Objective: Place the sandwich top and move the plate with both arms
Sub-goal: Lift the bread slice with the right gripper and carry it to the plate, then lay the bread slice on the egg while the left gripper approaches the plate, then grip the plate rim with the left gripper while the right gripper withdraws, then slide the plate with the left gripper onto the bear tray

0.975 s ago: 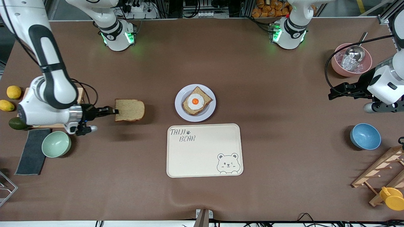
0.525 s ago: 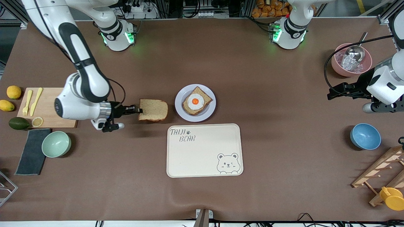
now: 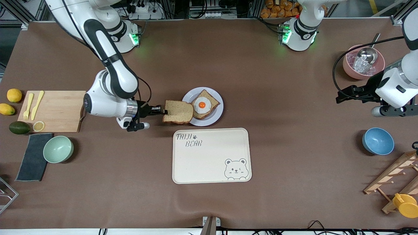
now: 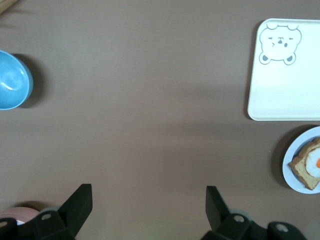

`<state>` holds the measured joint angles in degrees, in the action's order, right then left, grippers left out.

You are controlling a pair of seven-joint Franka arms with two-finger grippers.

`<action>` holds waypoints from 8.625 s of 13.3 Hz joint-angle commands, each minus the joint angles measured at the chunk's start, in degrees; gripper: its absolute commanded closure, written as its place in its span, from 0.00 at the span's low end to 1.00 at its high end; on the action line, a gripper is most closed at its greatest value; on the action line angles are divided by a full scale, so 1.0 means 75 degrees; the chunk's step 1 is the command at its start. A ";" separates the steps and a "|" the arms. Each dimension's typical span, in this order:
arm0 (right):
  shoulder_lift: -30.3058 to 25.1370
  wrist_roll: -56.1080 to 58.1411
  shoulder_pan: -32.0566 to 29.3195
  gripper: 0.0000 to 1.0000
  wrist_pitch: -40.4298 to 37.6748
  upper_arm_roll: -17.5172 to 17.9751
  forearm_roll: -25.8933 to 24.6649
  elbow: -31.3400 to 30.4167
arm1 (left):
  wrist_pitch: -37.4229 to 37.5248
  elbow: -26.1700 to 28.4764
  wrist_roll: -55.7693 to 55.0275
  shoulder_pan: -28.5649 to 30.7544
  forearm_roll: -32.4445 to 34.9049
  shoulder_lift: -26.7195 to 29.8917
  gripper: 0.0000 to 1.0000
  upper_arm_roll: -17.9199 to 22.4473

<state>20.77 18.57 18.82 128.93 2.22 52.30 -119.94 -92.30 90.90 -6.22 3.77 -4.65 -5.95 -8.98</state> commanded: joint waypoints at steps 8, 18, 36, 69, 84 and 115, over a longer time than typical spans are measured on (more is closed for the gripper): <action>0.0054 0.0101 0.1780 1.00 0.1525 -0.0084 0.1955 -0.0485 | -0.0476 -0.0027 0.0032 -0.0303 -0.1218 -0.0824 0.00 -0.0091; 0.0289 0.0653 0.1956 0.59 0.1853 -0.0084 0.2906 -0.0556 | -0.2154 0.1777 0.1258 -0.0397 -0.3806 -0.1854 0.00 -0.0232; -0.0239 -0.1924 0.1546 0.25 -0.0840 -0.1618 -0.0023 0.0908 | -0.4358 0.3947 0.8077 -0.1358 -1.0955 -0.3400 0.00 -0.0676; -0.2653 -0.2464 -0.3024 0.00 -0.5577 0.0208 -0.6387 0.4753 | -0.3607 0.3127 1.0039 -0.1745 -1.2036 -0.5125 0.59 -0.0959; -0.2629 -0.2488 -0.2978 0.00 -0.5483 0.0255 -0.6997 0.4753 | -0.3877 0.2951 1.0579 -0.2096 -1.2528 -0.5441 0.75 -0.0959; -0.2559 -0.2488 -0.3036 0.00 -0.5600 0.0232 -0.6985 0.4753 | -0.3632 0.2809 1.1995 -0.1067 -1.3349 -0.5734 1.00 -0.2281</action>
<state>1.96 0.61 -2.41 87.10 2.76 0.85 -83.90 -120.53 111.42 80.18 -8.71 -103.47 -48.33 -22.25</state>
